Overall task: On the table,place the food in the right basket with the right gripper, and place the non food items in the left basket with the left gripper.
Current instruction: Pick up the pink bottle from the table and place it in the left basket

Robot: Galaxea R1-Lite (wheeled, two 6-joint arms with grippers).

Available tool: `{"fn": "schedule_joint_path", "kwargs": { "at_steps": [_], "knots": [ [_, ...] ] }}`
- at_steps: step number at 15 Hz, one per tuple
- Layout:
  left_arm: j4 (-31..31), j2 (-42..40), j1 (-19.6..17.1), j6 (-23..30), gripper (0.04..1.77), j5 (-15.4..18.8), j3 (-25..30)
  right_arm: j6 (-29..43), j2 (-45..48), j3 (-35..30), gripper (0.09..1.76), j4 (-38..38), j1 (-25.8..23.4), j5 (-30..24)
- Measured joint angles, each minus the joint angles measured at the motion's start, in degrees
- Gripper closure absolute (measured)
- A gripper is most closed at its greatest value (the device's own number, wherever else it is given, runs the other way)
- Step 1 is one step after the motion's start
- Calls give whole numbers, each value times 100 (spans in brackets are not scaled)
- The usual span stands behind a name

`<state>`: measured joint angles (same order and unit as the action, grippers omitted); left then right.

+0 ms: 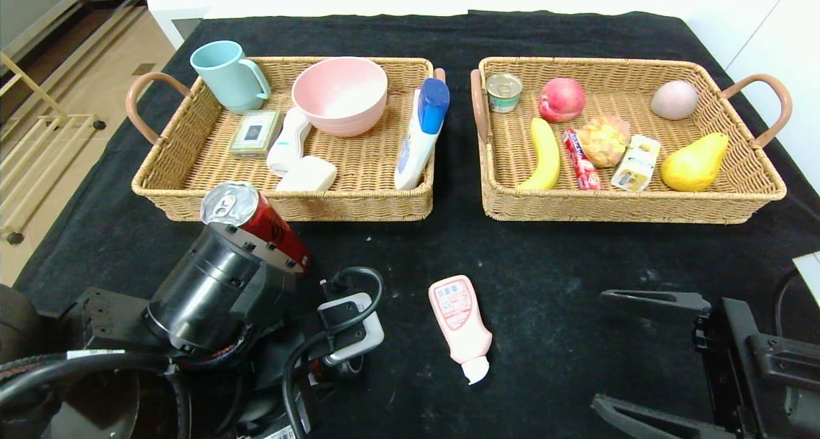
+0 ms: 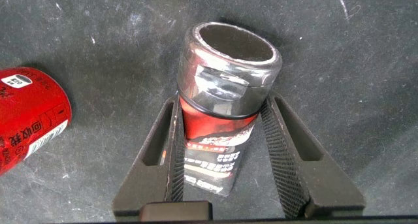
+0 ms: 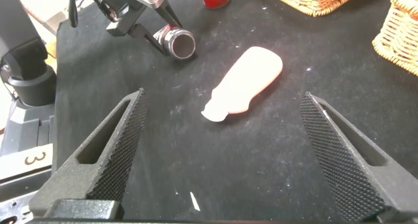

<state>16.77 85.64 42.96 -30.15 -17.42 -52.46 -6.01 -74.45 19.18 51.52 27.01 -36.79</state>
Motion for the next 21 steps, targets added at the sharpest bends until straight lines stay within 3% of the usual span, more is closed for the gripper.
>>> {"fn": "schedule_joint_path", "kwargs": {
  "at_steps": [4, 8, 14, 17, 21],
  "knots": [
    [0, -41, 59, 94, 100, 72, -68, 0, -2, 13, 14, 0, -26, 5],
    [78, -310, 351, 358, 100, 149, -189, 0, -7, 9, 14, -1, -63, 2],
    [1674, -1023, 439, 1359, 100, 566, -521, -7, -79, -9, 14, -6, -59, 2],
    [2037, -1502, 356, 1620, 100, 627, -571, -10, -123, -11, 14, -4, -59, 2],
    [2476, -2092, -21, 1847, 100, 792, -578, -7, -149, -11, 14, -4, -59, 2]
  ]
}}
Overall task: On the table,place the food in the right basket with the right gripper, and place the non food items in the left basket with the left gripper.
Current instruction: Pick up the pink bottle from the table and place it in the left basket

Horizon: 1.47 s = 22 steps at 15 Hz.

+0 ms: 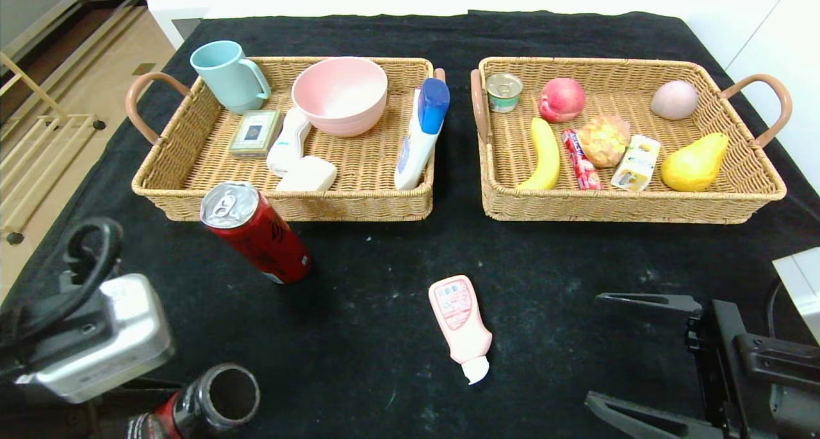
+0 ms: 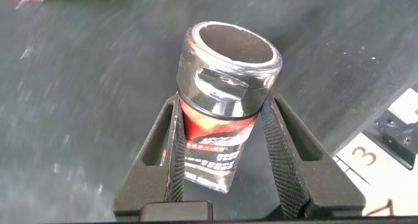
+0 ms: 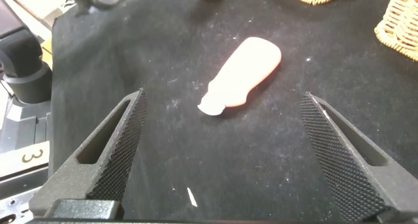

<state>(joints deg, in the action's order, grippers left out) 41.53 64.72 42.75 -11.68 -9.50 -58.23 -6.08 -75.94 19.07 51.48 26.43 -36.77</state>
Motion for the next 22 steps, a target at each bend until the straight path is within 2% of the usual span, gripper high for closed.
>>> {"fn": "schedule_joint_path", "kwargs": {
  "at_steps": [6, 9, 12, 16, 22],
  "knots": [
    [304, -662, -660, 41, 100, -12, 124, -13, -28, 0, 14, 0, -6, -2],
    [269, -791, -930, 419, 100, 5, 171, -13, -30, 0, 14, 0, -11, -5],
    [204, -805, -1250, 597, 100, 254, 151, -4, -33, 6, 14, 4, -26, -2],
    [-260, -751, -1803, 612, 100, 327, 177, -2, -33, 17, 14, 4, -59, -2],
    [-859, -489, -2878, 623, 101, 763, 29, 5, -35, 41, 14, 6, -129, -2]
  ]
}}
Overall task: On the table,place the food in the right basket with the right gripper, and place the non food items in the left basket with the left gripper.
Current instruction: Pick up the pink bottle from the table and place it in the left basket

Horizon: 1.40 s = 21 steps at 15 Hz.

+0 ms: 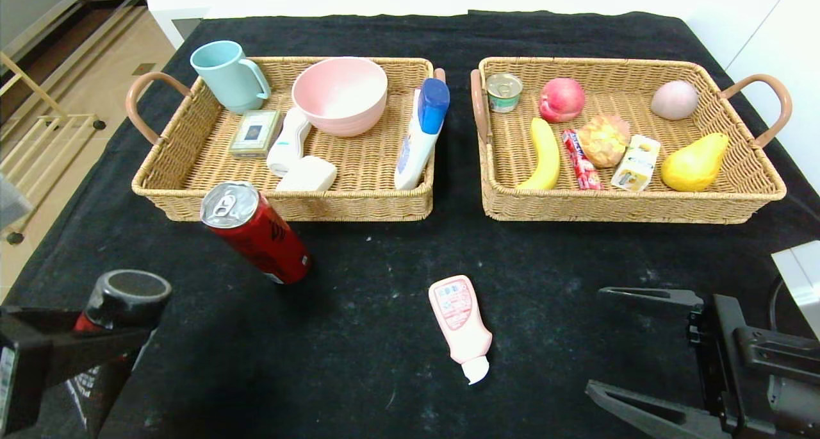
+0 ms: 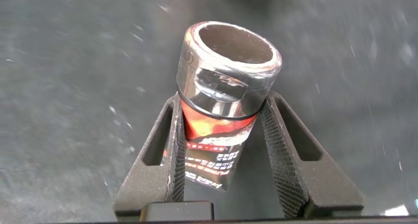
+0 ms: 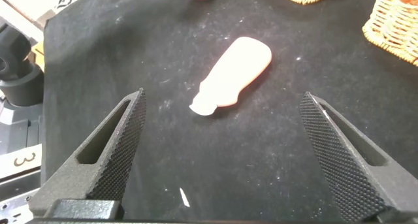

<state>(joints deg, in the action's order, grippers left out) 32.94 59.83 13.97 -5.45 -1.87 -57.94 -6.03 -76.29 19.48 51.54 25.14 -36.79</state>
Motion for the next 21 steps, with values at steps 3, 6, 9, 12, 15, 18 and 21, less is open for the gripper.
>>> {"fn": "schedule_joint_path", "kwargs": {
  "at_steps": [3, 6, 9, 12, 15, 18, 21],
  "knots": [
    [-422, 321, -433, -4, 101, 177, -269, 0, 0, 11, 14, 2, -9, -2],
    [-469, 645, -579, 0, 101, 230, -837, -2, 0, 11, 14, -2, -11, 0],
    [-450, 1031, -640, 16, 101, 235, -1623, -5, 9, 15, 14, 2, -17, 0],
    [-434, 1426, -697, 13, 101, 249, -2300, -5, 16, 26, 14, 9, -66, -2],
    [-413, 1783, -711, 13, 101, 263, -2883, -5, 27, 30, 14, 9, -87, 2],
    [-391, 2109, -690, 7, 101, 263, -3484, -5, 29, 30, 14, 7, -91, 0],
    [-389, 2423, -638, 2, 101, 277, -4066, -5, 27, 30, 14, 9, -89, -2]
  ]
}}
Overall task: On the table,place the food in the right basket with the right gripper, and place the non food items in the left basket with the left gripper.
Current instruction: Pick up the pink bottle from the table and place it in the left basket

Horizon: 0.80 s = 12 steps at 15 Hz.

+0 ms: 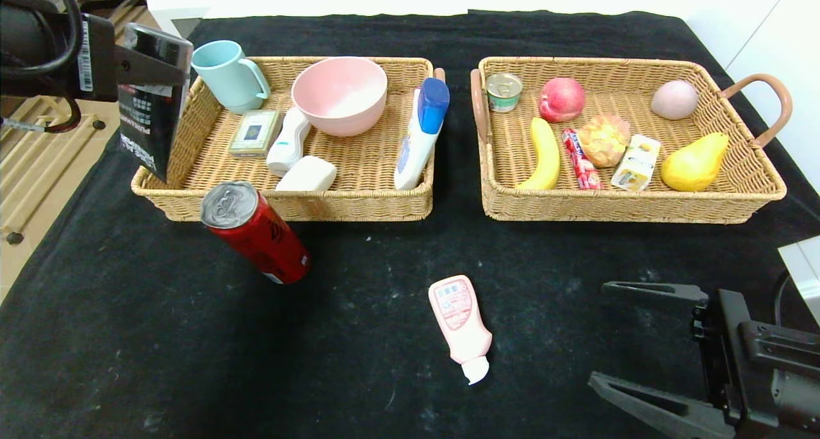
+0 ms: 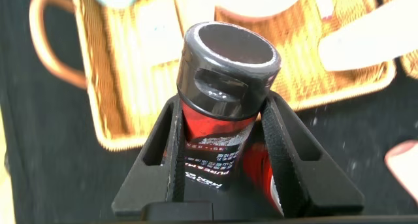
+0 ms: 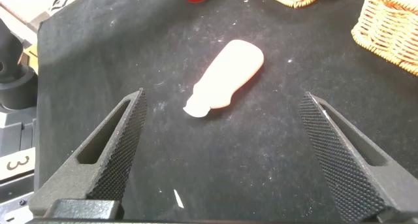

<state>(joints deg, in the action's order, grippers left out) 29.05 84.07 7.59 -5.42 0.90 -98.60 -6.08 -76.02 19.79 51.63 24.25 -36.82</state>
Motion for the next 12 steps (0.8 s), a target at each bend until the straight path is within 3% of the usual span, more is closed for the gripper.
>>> {"fn": "schedule_joint_path", "kwargs": {
  "at_steps": [9, 12],
  "knots": [
    [-124, 658, 78, 20, 101, 238, -958, -2, 9, -6, 14, 0, -2, 5],
    [-524, 837, 141, 88, 101, 240, -1033, 0, 9, -9, 14, 0, -2, 5]
  ]
}}
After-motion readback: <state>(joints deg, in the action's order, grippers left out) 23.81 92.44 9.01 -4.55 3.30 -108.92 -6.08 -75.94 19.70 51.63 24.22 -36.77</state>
